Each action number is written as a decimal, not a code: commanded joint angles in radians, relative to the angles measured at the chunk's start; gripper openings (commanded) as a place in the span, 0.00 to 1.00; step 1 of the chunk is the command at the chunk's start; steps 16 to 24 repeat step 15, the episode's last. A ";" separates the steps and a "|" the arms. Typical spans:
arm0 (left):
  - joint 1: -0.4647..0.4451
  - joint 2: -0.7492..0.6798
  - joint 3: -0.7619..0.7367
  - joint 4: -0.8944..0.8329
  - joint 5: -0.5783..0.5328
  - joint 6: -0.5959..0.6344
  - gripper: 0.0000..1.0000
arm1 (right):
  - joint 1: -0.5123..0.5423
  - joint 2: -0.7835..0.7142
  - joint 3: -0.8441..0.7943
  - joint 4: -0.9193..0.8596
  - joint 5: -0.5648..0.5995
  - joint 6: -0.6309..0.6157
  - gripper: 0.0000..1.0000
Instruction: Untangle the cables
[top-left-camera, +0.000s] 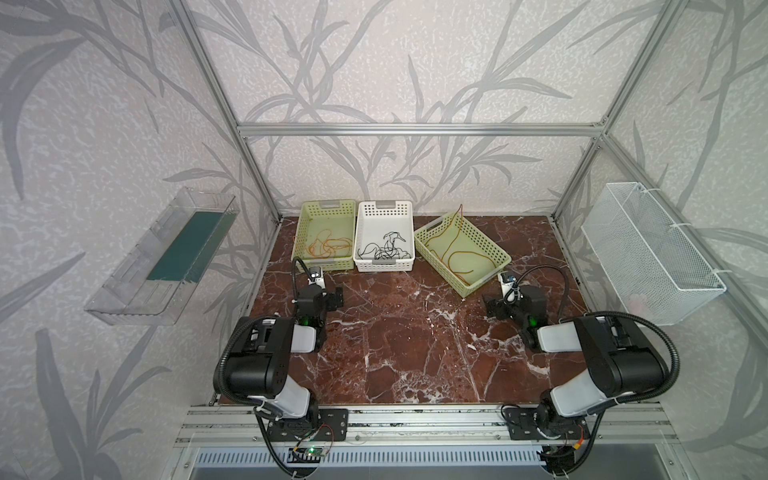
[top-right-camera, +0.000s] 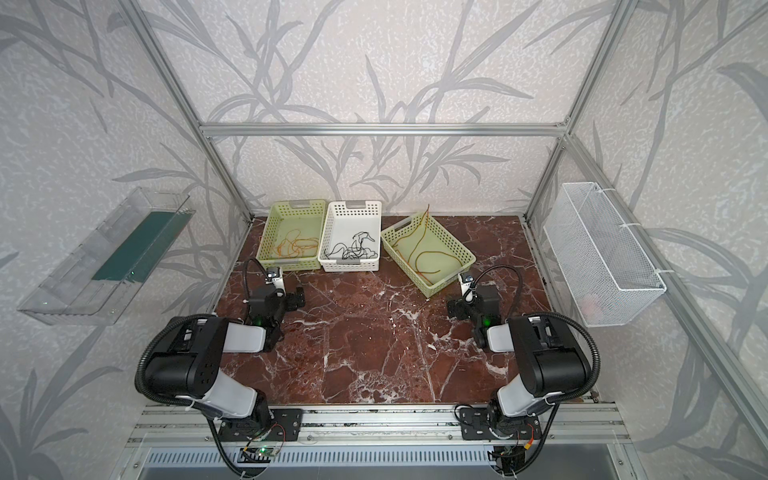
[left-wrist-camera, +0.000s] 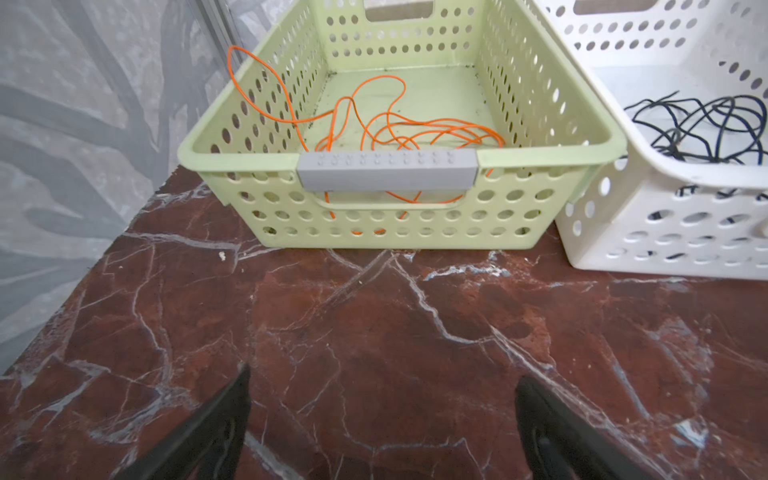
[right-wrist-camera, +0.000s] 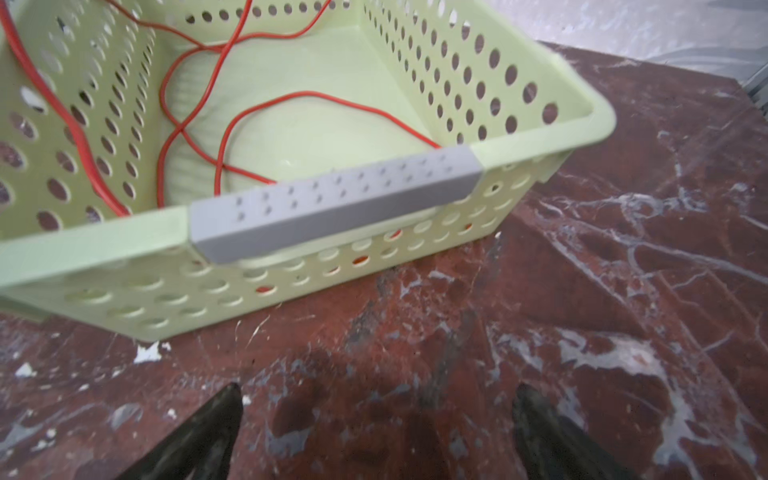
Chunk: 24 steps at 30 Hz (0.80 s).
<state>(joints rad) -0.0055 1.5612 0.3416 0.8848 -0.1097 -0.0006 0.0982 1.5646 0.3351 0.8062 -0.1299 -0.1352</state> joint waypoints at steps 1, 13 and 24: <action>0.006 0.004 0.023 0.084 -0.039 -0.010 0.99 | 0.000 -0.028 0.022 0.120 -0.030 -0.020 0.99; 0.010 0.011 0.042 0.053 -0.024 -0.014 0.99 | 0.000 -0.026 0.022 0.121 -0.031 -0.022 0.99; 0.009 0.010 0.042 0.054 -0.021 -0.015 0.99 | 0.000 -0.025 0.025 0.119 -0.024 -0.020 0.99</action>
